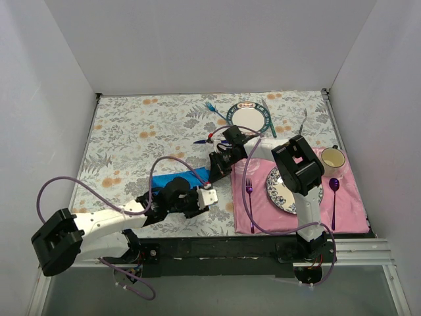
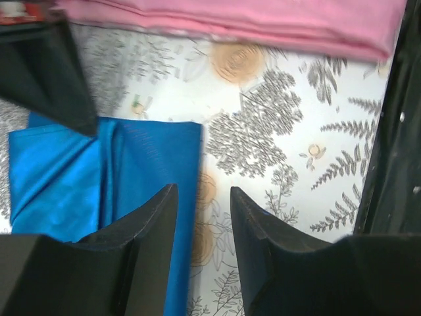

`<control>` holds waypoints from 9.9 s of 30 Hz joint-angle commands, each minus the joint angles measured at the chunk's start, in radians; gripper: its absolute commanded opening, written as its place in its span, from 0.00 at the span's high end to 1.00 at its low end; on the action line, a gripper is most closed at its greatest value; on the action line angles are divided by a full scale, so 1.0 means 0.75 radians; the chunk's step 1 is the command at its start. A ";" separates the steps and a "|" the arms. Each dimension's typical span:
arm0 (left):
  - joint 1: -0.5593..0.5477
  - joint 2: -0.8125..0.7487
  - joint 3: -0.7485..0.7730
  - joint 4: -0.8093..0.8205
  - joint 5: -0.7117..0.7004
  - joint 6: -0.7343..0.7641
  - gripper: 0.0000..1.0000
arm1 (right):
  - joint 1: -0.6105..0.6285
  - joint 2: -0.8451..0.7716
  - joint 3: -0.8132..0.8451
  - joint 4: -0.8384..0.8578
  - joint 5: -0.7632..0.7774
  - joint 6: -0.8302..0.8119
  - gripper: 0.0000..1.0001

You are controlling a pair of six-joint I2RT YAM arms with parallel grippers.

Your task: Fold the napkin into a case and place the utensils inside

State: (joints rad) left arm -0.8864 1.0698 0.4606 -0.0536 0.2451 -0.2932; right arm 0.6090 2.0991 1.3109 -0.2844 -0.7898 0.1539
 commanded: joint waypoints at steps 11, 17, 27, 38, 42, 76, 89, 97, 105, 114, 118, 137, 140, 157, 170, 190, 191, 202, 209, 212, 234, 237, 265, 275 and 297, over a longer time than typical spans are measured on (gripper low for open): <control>-0.326 0.306 -0.021 0.296 -0.468 0.227 0.71 | -0.004 0.044 -0.058 -0.005 0.127 -0.056 0.85; -0.332 0.410 -0.015 0.319 -0.564 0.223 0.88 | -0.004 0.048 -0.056 -0.005 0.125 -0.076 0.86; -0.183 0.261 0.185 -0.010 -0.329 -0.167 1.00 | -0.002 0.054 -0.050 -0.011 0.133 -0.113 0.86; -0.082 0.210 0.174 -0.045 -0.165 -0.054 0.70 | -0.002 0.061 -0.050 -0.016 0.131 -0.119 0.86; -0.143 0.185 0.094 -0.031 -0.251 0.047 0.61 | -0.004 0.065 -0.040 -0.016 0.133 -0.117 0.86; 0.128 0.363 0.347 -0.164 -0.065 -0.200 1.00 | -0.010 0.093 -0.007 -0.050 0.137 -0.162 0.87; 0.413 0.521 0.439 -0.248 0.172 -0.331 1.00 | -0.012 0.097 0.009 -0.052 0.141 -0.162 0.86; 0.515 0.641 0.486 -0.317 0.209 -0.458 1.00 | -0.012 0.108 0.031 -0.065 0.147 -0.160 0.86; 0.582 0.725 0.539 -0.340 0.250 -0.517 1.00 | -0.014 0.118 0.052 -0.075 0.147 -0.160 0.86; 0.619 0.848 0.586 -0.407 0.228 -0.568 1.00 | -0.012 0.114 0.074 -0.087 0.145 -0.166 0.85; 0.636 0.872 0.595 -0.426 0.248 -0.581 1.00 | -0.012 0.110 0.089 -0.097 0.143 -0.175 0.82; 0.642 0.903 0.574 -0.421 0.295 -0.560 1.00 | -0.018 -0.128 0.103 0.068 0.145 -0.136 0.73; 0.644 0.905 0.574 -0.421 0.297 -0.558 1.00 | -0.014 -0.132 0.093 0.138 0.159 -0.134 0.76; 0.695 0.960 0.595 -0.450 0.391 -0.595 1.00 | 0.123 -0.338 -0.226 0.575 0.309 -0.543 0.78; 0.711 0.985 0.625 -0.458 0.416 -0.577 1.00 | 0.137 -0.308 -0.216 0.559 0.157 -0.549 0.63; 0.722 0.991 0.640 -0.456 0.420 -0.542 1.00 | 0.145 -0.205 -0.196 0.484 0.125 -0.682 0.62; 0.722 0.989 0.640 -0.454 0.418 -0.544 1.00 | 0.147 -0.205 -0.194 0.483 0.121 -0.684 0.71; 0.728 0.805 0.611 -0.385 0.487 -0.613 0.75 | 0.145 -0.207 -0.193 0.465 0.108 -0.686 0.99; 0.728 0.752 0.574 -0.313 0.465 -0.644 0.64 | 0.143 -0.213 -0.189 0.471 0.116 -0.651 0.99; 0.728 0.766 0.574 -0.297 0.457 -0.640 0.61 | 0.137 -0.214 -0.183 0.471 0.116 -0.616 0.99; 0.693 0.785 0.578 -0.233 0.487 -0.675 0.76 | 0.055 -0.150 -0.122 0.524 0.102 -0.365 0.99; 0.693 0.791 0.576 -0.229 0.465 -0.691 0.73 | 0.055 -0.150 -0.126 0.522 0.086 -0.365 0.99; 0.693 0.832 0.548 -0.266 0.616 -0.714 1.00 | 0.031 -0.362 -0.171 0.600 0.225 -0.446 0.44; 0.703 0.838 0.543 -0.295 0.698 -0.662 1.00 | 0.016 -0.426 -0.224 0.701 0.242 -0.485 0.29; 0.732 0.811 0.478 -0.227 0.690 -0.681 1.00 | 0.233 -0.424 -0.457 0.768 0.450 -0.784 0.82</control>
State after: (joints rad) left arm -0.3443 1.7370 0.8555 -0.2565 0.7490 -0.8154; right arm 0.7815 1.7664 0.9642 0.2256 -0.4530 -0.4240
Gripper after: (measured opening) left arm 0.015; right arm 0.166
